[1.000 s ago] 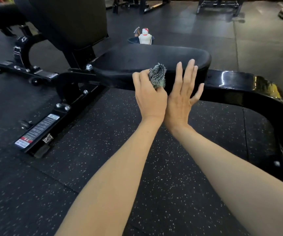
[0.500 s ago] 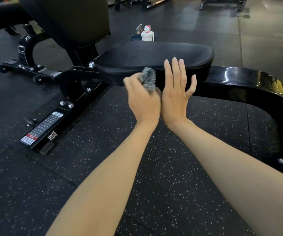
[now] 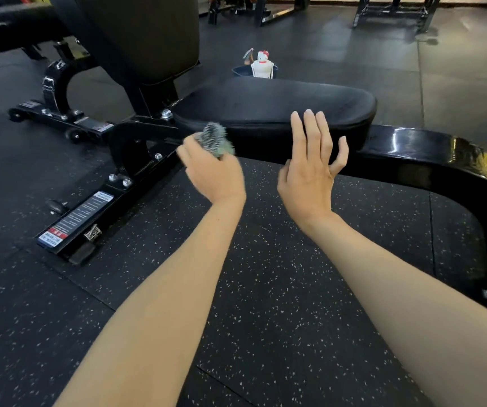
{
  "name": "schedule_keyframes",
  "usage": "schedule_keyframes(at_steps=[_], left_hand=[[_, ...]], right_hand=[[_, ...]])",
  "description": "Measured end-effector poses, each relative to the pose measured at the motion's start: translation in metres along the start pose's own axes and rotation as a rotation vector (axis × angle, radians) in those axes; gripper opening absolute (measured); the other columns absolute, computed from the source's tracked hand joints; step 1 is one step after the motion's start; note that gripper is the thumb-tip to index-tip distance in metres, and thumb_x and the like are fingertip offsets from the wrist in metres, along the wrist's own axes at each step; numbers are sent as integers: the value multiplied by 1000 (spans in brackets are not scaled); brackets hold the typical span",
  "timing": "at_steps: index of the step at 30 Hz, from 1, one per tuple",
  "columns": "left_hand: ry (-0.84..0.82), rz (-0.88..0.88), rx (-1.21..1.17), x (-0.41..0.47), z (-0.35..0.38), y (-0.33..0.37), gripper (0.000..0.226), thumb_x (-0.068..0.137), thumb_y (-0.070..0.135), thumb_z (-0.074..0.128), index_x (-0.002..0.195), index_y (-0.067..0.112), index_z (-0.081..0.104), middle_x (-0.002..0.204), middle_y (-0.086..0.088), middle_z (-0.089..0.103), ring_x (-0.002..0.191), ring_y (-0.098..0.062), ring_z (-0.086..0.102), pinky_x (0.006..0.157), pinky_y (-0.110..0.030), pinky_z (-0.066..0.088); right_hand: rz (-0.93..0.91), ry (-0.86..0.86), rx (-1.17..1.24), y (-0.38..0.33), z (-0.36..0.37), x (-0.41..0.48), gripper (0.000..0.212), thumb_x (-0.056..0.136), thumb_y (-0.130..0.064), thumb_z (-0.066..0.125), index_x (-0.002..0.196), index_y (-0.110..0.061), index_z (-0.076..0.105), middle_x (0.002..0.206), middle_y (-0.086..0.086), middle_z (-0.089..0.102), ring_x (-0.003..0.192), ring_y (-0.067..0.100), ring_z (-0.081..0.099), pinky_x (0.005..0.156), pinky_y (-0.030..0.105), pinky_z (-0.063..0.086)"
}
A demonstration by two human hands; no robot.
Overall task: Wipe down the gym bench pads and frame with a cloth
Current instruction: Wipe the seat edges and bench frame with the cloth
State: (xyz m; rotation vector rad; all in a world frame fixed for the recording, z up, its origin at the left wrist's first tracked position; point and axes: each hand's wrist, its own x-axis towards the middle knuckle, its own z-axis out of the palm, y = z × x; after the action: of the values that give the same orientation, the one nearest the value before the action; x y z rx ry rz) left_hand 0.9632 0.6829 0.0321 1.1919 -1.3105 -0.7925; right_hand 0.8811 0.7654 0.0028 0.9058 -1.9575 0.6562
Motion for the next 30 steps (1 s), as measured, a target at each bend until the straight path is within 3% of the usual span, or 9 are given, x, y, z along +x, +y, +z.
schedule_keyframes(at_steps=[2,5,9,12,16,22,24,26,30], left_hand=[[78,-92,59,20,-12,-8,28,87,4,54,115,6,50,120,-8,48,92,-26,53,72,-28,34],[14,110,154,32,-27,-20,28,84,1,55,112,4,51,116,-11,49,90,-32,54,70,-34,39],[-259,399,80,-1,-28,-18,24,84,7,58,106,15,53,101,7,44,85,-17,51,78,-41,46],[-295,495,73,-14,-16,-15,23,86,7,59,108,13,55,101,6,47,84,-17,52,78,-41,46],[-137,335,97,16,-12,-16,23,87,1,53,108,10,54,100,-2,47,76,-23,52,71,-45,47],[-164,309,84,41,-17,-25,21,89,0,50,108,8,54,104,-6,51,77,-16,46,71,-36,43],[-88,96,20,48,-20,-23,21,92,3,49,112,8,51,111,-6,50,80,-13,46,71,-29,38],[28,-160,39,67,-32,-25,26,93,7,48,119,7,46,121,-11,48,93,-25,54,76,-32,39],[-116,-22,358,98,-58,-35,33,89,2,45,121,8,43,122,-12,47,94,-34,56,79,-42,45]], right_hand=[[11,-21,29,-1,-2,0,79,71,1,57,146,-11,33,151,7,38,142,21,24,112,43,3],[47,-48,54,-8,-3,1,80,69,2,56,145,-10,35,151,11,36,143,24,24,112,46,7],[126,-67,61,-29,-1,4,82,67,4,53,145,-11,32,152,12,32,144,25,21,112,46,5],[106,-86,123,-41,1,3,74,73,-1,44,146,-9,32,153,11,32,145,24,21,113,47,3],[5,-133,174,-43,0,-2,77,72,4,50,146,-9,33,155,10,30,145,22,18,113,46,1],[-51,-129,169,-35,-3,3,76,71,4,52,144,-9,35,148,9,39,142,23,25,113,46,2],[-36,-119,169,-36,-4,7,74,71,4,52,143,-9,38,143,9,44,138,24,29,113,46,3],[-4,-112,171,-40,-6,10,72,72,4,51,142,-8,40,139,10,46,136,25,33,113,47,4],[7,-143,189,-59,-6,15,74,70,5,53,142,-6,40,140,11,46,137,27,35,113,51,8]])
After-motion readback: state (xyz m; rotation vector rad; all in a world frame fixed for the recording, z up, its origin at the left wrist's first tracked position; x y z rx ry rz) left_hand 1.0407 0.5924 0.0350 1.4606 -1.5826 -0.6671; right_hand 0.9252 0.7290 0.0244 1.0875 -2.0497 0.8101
